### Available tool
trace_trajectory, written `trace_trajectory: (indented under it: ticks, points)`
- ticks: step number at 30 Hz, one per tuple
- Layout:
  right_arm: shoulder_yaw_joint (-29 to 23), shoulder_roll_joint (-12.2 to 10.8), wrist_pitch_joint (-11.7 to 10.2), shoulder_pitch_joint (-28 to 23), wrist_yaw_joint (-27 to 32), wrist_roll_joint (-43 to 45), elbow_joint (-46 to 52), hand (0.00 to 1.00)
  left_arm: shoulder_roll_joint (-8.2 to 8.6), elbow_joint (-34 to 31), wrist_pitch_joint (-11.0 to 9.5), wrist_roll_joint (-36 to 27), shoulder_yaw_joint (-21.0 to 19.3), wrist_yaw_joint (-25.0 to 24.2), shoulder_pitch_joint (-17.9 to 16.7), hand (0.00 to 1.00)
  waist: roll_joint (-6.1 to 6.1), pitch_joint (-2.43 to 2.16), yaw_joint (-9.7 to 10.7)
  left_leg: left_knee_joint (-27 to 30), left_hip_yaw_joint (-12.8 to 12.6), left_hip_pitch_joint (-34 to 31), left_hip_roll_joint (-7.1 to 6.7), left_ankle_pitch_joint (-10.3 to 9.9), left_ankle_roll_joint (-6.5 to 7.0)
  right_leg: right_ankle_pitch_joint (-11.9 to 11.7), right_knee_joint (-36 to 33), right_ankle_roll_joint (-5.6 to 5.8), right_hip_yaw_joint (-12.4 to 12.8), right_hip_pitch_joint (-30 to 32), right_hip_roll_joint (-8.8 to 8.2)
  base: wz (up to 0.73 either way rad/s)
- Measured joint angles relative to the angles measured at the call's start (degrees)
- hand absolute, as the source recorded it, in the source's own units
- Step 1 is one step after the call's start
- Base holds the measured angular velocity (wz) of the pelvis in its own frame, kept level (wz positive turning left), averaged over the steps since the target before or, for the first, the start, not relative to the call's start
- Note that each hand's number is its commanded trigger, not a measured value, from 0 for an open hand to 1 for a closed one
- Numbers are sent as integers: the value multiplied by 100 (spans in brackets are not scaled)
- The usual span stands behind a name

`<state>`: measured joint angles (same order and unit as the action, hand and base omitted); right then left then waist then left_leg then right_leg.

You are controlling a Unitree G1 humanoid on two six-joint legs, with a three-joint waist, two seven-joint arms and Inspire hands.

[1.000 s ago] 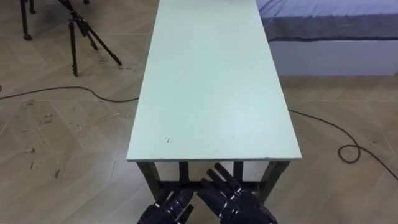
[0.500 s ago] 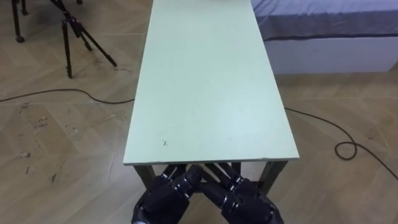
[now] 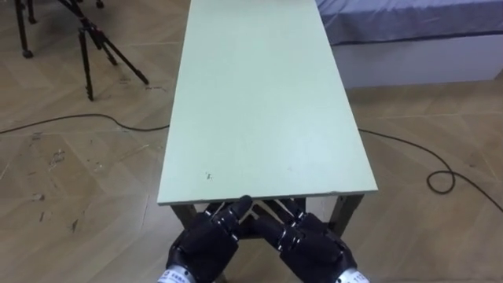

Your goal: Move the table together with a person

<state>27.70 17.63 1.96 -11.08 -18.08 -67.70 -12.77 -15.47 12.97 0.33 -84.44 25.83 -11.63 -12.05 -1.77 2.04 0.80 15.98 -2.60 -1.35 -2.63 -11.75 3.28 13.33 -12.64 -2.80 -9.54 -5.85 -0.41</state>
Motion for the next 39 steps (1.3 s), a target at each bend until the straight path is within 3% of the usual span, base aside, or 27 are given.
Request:
trace_trajectory:
  ticks: [6,11,17,21,33,39]
  points:
    - [45,-9,93,27,219,-449,-2,0,39,235,-30,-443,-428,115,41,0,152,-63,-122,-80,-42,93,-7,58,1,-1,2,-2,6,-5,-19,-4]
    - [24,-4,150,28,369,-1176,-8,0,135,353,44,-613,-502,124,103,0,169,-68,-124,-119,-39,102,-14,63,11,-10,0,1,0,-5,-27,0]
    - [-2,-4,156,27,426,-1338,-8,0,200,535,176,-614,-603,124,173,0,138,-85,-123,-124,-39,104,-11,68,8,-12,-6,-1,2,-20,-26,0]
    - [-43,-2,182,25,476,-1336,-8,0,355,753,254,-606,-732,124,199,0,83,-84,-122,-174,-58,170,-13,68,9,-12,-1,-1,13,-26,-26,-2]
    - [-373,-69,190,6,755,-1352,-8,0,359,955,503,-607,-835,145,254,0,54,-89,-124,-235,-54,209,-13,110,-12,-12,3,-1,7,-59,-25,0]
    - [-588,-201,192,-51,892,-1415,-7,0,539,1077,574,-614,-994,176,250,0,-30,-84,-118,-277,-131,307,-11,110,-9,-12,9,-1,34,-107,-32,-6]
